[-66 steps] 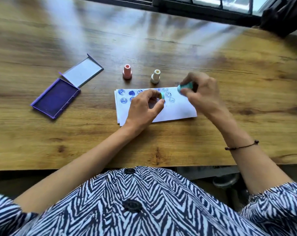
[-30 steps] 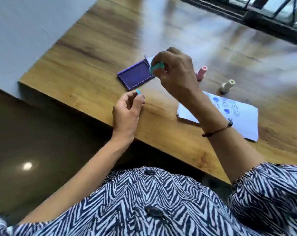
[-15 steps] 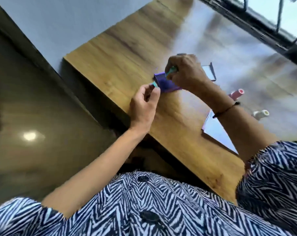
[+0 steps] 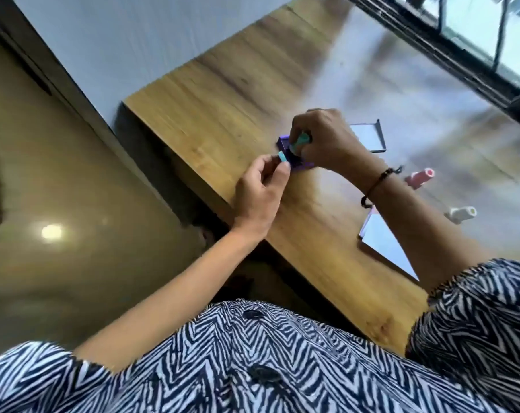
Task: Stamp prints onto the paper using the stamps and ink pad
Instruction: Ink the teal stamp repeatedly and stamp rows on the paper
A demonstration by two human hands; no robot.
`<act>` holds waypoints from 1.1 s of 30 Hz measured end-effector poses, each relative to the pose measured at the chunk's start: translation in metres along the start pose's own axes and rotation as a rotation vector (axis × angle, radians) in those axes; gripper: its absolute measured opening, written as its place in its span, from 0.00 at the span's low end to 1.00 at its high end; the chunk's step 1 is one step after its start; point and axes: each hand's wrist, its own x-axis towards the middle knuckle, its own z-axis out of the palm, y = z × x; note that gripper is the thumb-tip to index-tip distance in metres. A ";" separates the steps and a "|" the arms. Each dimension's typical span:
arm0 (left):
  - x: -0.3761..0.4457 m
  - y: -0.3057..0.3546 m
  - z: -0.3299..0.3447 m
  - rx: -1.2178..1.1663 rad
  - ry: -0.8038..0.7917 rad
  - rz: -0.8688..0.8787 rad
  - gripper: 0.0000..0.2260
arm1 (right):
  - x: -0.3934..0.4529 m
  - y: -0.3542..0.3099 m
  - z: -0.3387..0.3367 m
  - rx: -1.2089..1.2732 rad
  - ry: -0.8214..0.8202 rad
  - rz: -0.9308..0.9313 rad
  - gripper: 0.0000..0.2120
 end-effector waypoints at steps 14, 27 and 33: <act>-0.001 0.007 0.000 0.043 -0.006 -0.010 0.07 | 0.002 0.007 -0.002 0.024 0.000 -0.015 0.09; -0.002 0.008 0.002 0.072 -0.013 0.003 0.04 | -0.008 0.028 -0.010 0.039 0.057 0.069 0.09; -0.002 0.007 0.004 0.014 0.002 -0.019 0.11 | -0.018 0.031 -0.008 0.076 0.075 0.110 0.09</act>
